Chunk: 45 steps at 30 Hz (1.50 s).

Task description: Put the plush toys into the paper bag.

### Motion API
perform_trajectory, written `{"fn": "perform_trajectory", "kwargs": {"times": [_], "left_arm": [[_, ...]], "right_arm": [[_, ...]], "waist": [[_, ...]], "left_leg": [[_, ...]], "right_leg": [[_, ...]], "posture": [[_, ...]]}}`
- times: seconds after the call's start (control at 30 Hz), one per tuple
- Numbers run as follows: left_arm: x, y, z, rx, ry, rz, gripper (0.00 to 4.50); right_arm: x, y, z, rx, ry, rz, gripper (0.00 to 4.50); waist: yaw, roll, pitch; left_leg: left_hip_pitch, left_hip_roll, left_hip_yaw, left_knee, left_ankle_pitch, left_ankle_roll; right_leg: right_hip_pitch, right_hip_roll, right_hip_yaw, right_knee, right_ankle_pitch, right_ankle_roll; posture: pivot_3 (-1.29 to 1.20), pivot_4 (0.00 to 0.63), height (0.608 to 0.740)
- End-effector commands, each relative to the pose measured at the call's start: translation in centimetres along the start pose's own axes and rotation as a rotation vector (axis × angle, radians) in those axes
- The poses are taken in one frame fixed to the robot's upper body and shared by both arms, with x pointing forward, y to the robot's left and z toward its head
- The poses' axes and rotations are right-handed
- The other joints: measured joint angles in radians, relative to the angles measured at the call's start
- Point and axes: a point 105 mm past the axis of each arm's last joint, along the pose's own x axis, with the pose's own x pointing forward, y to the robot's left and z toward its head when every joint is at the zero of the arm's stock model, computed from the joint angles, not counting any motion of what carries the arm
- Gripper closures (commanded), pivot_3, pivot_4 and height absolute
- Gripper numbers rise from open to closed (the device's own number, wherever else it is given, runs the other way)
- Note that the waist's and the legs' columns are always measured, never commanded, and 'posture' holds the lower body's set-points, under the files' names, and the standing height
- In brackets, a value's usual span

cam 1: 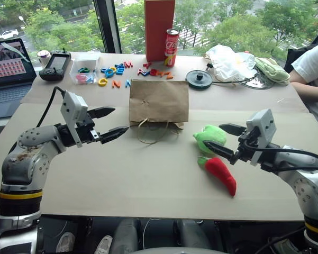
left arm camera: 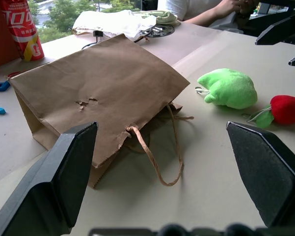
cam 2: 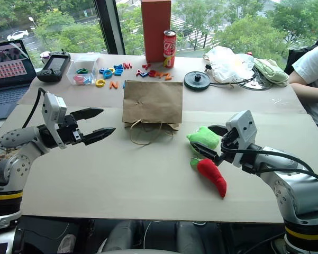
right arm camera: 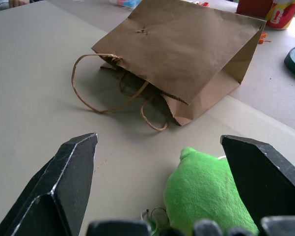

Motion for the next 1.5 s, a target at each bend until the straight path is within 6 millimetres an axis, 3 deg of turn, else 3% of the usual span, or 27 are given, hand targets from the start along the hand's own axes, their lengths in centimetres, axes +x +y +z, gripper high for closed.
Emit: {"fn": "perform_trajectory", "kwargs": {"times": [0.03,0.2,0.37,0.53,0.83,1.0,1.1,1.23,1.47,1.5], "left_arm": [[0.2,0.1,0.9,0.051,-0.021,-0.019,0.0],[0.6,1.9,-1.6,0.277,0.091,0.006,0.0],[2.0,3.7,-4.6,0.557,0.232,-0.092,0.0],[5.7,4.9,-4.5,0.775,0.227,-0.118,0.0],[11.0,3.7,-3.6,1.088,0.135,-0.099,0.0],[12.3,2.4,-3.1,1.119,0.045,-0.11,0.0],[12.1,2.1,-2.7,1.115,0.003,-0.118,0.0],[11.6,2.2,-3.2,1.107,0.017,-0.138,1.05],[11.5,2.0,-3.7,1.098,0.034,-0.16,3.74],[11.5,2.0,-3.8,1.097,0.037,-0.16,3.88]], "right_arm": [[-0.4,-0.1,1.2,-0.053,-0.036,-0.014,0.05],[-0.6,0.1,0.9,-0.052,-0.019,-0.017,0.05],[-0.4,0.2,1.2,-0.059,-0.023,-0.017,0.05],[-0.4,0.7,1.2,-0.063,-0.02,-0.009,0.05],[-0.3,1.0,1.2,-0.067,-0.024,-0.043,0.05],[-0.4,0.9,1.3,-0.065,-0.028,-0.071,0.05],[-0.4,1.0,1.1,-0.064,-0.023,-0.075,0.05],[-0.2,1.2,1.0,-0.064,-0.019,-0.074,0.0],[0.1,0.9,1.0,-0.064,-0.028,-0.088,0.0],[0.1,0.9,1.0,-0.065,-0.029,-0.088,0.0]], "waist": [[0.0,0.0,0.0],[0.003,0.0,0.0],[0.014,0.0,0.0],[0.026,0.0,0.0],[0.023,0.0,0.0],[0.022,0.0,0.0],[0.023,-0.001,0.0],[0.022,0.0,0.0],[0.023,0.0,0.0],[0.023,0.0,0.0]], "left_leg": [[0.0,0.0,0.0,0.0,0.0,0.0],[0.0,0.0,0.0,0.0,0.0,0.0],[0.0,-0.001,0.002,0.0,0.0,0.0],[-0.002,-0.001,0.005,0.001,-0.001,0.001],[-0.004,-0.003,0.003,0.002,-0.002,0.003],[-0.004,-0.003,0.002,0.002,-0.002,0.003],[-0.004,-0.003,0.003,0.002,-0.002,0.003],[-0.004,-0.003,0.003,0.002,-0.002,0.003],[-0.004,-0.003,0.004,0.003,-0.002,0.003],[-0.004,-0.003,0.004,0.003,-0.002,0.003]], "right_leg": [[0.0,0.0,0.0,0.0,0.0,0.0],[0.0,0.0,0.0,0.0,0.0,0.0],[0.0,0.0,0.0,0.0,0.0,0.0],[-0.001,0.0,-0.001,-0.001,0.0,0.0],[0.0,0.0,0.0,-0.002,0.0,0.001],[0.0,0.0,0.0,-0.001,0.0,0.002],[0.0,0.0,0.0,-0.001,0.0,0.002],[0.0,0.0,0.0,-0.001,0.0,0.002],[0.0,0.0,0.0,-0.001,0.0,0.002],[0.0,0.0,0.0,-0.001,0.0,0.002]], "posture": [[0.0,0.15,0.74],[0.0,0.15,0.74],[0.0,0.15,0.74],[0.0,0.15,0.74],[0.0,0.15,0.74],[0.0,0.15,0.74],[0.0,0.15,0.74],[0.0,0.15,0.74],[0.0,0.15,0.74],[0.0,0.15,0.74]]}}
